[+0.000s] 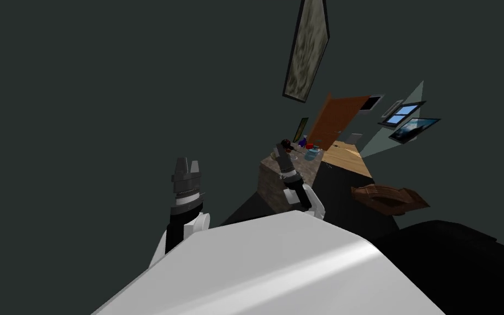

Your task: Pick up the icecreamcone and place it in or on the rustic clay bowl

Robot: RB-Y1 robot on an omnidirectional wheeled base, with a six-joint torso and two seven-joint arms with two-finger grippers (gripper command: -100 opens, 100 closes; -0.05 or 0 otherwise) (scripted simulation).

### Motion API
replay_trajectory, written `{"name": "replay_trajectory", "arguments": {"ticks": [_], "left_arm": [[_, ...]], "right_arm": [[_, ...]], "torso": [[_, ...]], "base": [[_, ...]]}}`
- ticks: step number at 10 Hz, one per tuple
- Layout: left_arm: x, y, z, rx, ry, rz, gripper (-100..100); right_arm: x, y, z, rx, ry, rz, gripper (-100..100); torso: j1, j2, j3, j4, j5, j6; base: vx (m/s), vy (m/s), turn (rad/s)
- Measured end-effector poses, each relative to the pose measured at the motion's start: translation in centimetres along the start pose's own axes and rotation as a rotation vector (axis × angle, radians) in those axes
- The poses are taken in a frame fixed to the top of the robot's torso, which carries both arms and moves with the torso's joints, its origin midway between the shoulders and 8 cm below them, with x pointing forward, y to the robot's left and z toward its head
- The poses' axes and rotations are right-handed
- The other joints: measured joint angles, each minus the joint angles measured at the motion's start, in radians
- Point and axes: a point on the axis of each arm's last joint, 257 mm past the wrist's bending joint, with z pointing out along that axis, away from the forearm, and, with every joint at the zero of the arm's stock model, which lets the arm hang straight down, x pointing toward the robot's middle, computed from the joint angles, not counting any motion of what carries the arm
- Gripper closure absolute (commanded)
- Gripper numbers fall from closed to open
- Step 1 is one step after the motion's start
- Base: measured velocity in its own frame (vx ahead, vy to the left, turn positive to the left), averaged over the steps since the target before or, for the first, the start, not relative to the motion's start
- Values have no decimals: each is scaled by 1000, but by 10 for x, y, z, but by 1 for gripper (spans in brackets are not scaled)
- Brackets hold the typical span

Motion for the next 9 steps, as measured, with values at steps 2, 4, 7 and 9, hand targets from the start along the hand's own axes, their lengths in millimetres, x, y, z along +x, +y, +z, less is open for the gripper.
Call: {"name": "replay_trajectory", "arguments": {"ticks": [2, 4, 7, 9], "left_arm": [[0, 0, 0, 0, 0, 0, 0], [0, 0, 0, 0, 0, 0, 0], [0, 0, 0, 0, 0, 0, 0], [0, 0, 0, 0, 0, 0, 0]], "right_arm": [[22, -7, 8, -6, 69, -26, -100], [40, -14, 14, -9, 123, -47, -100], [75, -35, 19, -7, 230, -84, -100], [93, -44, 21, -5, 292, -115, -100]], "torso": [[0, -1, -1, 0, 0, -1], [-1, -2, -1, -1, 0, -1], [-1, -2, -1, -1, 0, 0], [-2, -3, -2, -1, 0, 0]], "base": [[-88, 14, 220], [-104, 10, 206], [-76, 8, 141], [-86, 4, 220]]}}
